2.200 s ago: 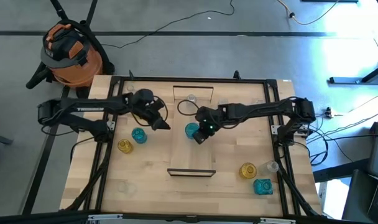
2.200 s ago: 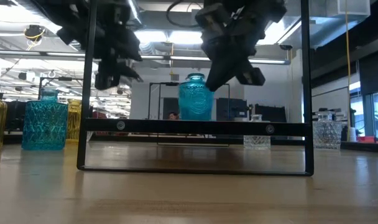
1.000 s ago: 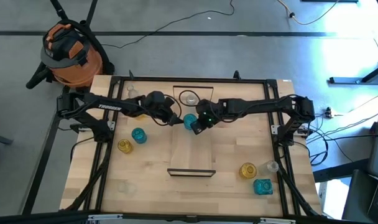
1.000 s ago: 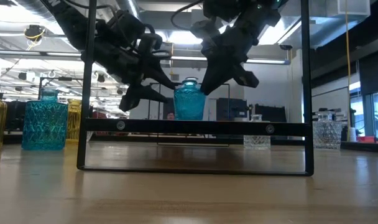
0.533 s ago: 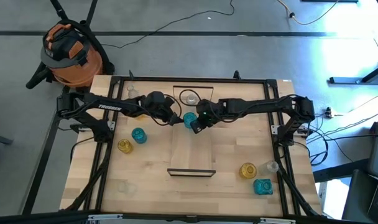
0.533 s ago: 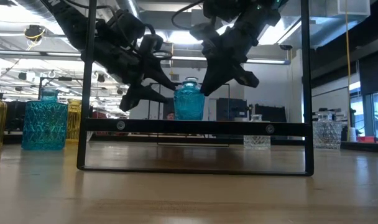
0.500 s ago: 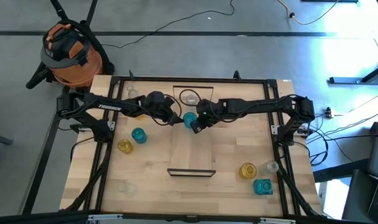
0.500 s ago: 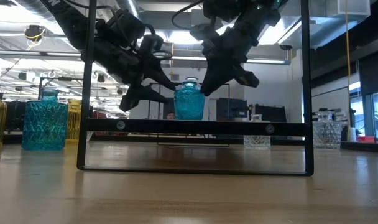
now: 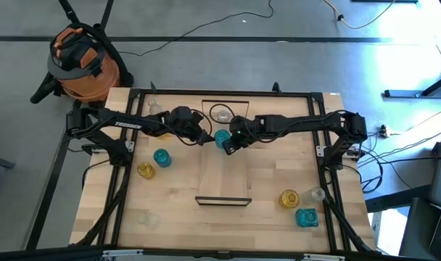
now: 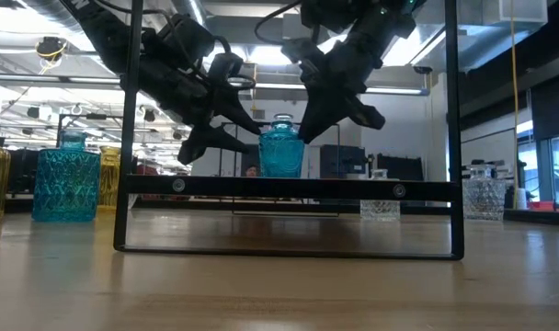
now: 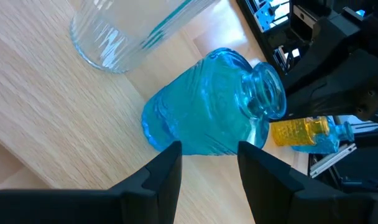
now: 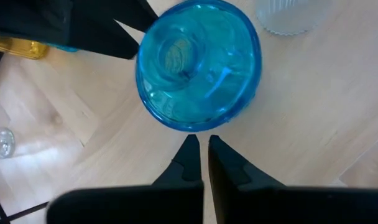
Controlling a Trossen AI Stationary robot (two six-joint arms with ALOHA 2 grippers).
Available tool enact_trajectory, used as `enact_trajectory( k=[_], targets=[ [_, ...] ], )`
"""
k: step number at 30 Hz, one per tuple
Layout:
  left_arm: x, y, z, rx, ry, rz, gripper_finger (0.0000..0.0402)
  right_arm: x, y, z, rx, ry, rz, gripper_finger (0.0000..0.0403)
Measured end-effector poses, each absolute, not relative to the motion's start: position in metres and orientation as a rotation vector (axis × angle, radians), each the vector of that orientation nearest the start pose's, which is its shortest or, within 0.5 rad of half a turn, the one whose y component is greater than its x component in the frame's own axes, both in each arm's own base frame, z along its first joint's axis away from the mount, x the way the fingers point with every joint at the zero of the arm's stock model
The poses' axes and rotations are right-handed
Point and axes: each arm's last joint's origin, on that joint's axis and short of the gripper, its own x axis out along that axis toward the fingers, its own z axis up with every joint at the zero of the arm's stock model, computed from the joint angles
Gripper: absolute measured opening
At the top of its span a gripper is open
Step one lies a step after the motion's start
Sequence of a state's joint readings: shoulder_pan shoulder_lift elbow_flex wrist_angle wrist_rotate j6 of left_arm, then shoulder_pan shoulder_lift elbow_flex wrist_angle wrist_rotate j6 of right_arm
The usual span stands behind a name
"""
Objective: Sort vases onto shelf
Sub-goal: Put the blue vase on the shelf, then put the yellow vase on the shelf
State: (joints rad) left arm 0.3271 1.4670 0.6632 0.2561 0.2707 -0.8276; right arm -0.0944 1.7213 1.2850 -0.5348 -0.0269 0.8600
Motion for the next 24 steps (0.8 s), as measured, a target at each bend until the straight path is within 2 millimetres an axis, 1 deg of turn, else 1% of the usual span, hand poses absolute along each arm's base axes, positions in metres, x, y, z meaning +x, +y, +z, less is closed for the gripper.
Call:
enact_trajectory(
  k=[3,5,9,12,15,19,21,24],
  targets=[
    [0.275,0.085,0.182,-0.968,0.473,0.270,0.0149,0.355,-0.033,0.238,0.841,0.903,-0.495,0.0000],
    [0.275,0.085,0.183,-0.966,0.463,0.266,0.0149,0.348,-0.033,0.245,0.823,0.925,-0.530,0.0000],
    [0.276,0.086,0.185,-0.965,0.449,0.258,0.0149,0.335,-0.034,0.267,0.755,0.937,-0.604,0.0000],
    [0.275,0.086,0.187,-0.966,0.443,0.248,0.0149,0.325,-0.033,0.289,0.694,0.924,-0.584,0.0000],
    [0.272,0.087,0.194,-0.968,0.423,0.220,0.0149,0.312,-0.032,0.305,0.657,0.933,-0.569,0.0000],
    [0.264,0.090,0.212,-0.959,0.360,0.189,0.0149,0.290,-0.027,0.316,0.602,1.002,-0.559,0.0000],
    [0.257,0.090,0.225,-0.947,0.314,0.174,0.0149,0.280,-0.022,0.318,0.551,1.057,-0.577,0.0000],
    [0.244,0.090,0.247,-0.894,0.231,0.152,0.0149,0.268,-0.012,0.316,0.484,1.089,-0.590,0.0000]
  ],
)
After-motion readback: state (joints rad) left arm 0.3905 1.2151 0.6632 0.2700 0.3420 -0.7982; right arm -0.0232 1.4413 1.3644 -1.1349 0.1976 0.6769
